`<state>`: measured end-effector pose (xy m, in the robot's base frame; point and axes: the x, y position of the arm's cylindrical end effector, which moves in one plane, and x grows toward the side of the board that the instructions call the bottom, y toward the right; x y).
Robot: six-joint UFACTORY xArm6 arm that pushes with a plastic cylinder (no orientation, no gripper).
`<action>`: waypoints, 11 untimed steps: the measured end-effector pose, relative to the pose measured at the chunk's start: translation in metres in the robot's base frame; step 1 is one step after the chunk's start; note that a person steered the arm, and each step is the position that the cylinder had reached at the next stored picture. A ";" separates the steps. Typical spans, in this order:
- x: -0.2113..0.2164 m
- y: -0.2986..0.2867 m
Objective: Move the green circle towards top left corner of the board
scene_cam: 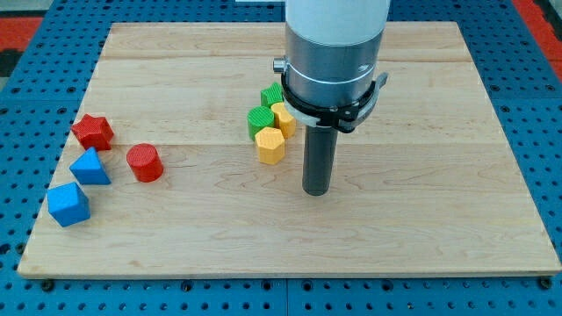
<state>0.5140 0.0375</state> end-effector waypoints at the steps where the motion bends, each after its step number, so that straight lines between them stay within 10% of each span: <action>1: 0.001 0.008; 2: 0.026 0.006; 10: -0.187 -0.174; 11: -0.145 -0.146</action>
<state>0.3694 -0.1088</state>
